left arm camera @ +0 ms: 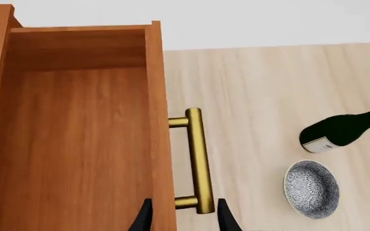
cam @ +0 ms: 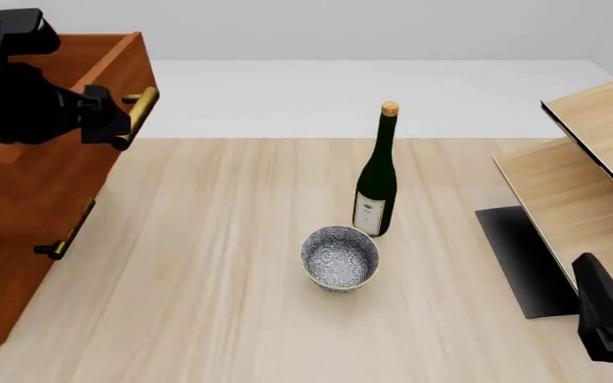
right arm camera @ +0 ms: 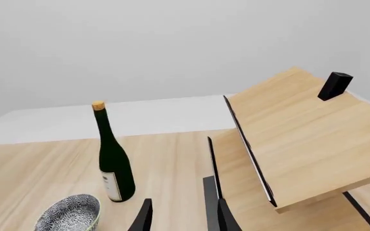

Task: Close the bottom drawer of the cabinet and open the top drawer.

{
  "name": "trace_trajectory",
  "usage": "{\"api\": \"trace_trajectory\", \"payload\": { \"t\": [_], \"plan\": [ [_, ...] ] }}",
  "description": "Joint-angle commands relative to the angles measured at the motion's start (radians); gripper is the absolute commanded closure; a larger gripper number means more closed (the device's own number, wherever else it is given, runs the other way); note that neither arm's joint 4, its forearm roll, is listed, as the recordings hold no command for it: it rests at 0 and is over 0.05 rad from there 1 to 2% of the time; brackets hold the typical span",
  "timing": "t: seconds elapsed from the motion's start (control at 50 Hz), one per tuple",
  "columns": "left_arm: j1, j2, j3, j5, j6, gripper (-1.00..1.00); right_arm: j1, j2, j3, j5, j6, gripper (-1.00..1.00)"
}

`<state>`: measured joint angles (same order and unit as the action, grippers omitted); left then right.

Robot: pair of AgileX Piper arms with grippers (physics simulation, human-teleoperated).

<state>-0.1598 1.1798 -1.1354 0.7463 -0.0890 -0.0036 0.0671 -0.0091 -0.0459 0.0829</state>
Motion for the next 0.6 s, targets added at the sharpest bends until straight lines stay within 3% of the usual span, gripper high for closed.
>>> {"api": "trace_trajectory", "payload": {
  "t": [0.02,0.6],
  "plan": [
    [-0.05,0.03,0.02,0.003,-0.016,-1.0,-0.001,0.001,0.0,-0.001,0.001,-1.0],
    [-0.176,0.043,0.014,-0.012,-0.055,-1.0,-0.002,0.0,0.0,-0.001,0.001,-1.0]
  ]
}}
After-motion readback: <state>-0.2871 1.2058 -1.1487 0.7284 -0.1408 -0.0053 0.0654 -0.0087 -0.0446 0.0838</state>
